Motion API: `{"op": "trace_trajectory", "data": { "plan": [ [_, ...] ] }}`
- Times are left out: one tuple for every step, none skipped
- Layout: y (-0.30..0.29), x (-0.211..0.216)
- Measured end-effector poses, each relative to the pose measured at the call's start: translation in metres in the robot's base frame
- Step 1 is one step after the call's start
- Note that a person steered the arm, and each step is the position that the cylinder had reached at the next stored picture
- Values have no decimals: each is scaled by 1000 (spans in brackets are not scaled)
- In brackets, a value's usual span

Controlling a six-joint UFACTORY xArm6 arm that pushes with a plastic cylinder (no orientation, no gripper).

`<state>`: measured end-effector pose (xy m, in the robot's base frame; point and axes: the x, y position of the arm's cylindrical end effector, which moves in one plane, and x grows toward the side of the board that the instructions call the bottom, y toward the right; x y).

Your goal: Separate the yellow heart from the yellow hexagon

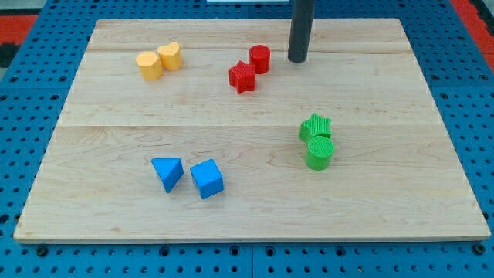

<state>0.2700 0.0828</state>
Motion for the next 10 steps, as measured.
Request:
{"op": "trace_trajectory", "data": {
  "plan": [
    [-63,-8],
    [-88,9],
    [-79,-24],
    [-66,-43],
    [-140,-66],
    [-232,-62],
    [-252,-26],
    [-248,-7],
    [-226,-1],
    [-177,3]
  ]
}}
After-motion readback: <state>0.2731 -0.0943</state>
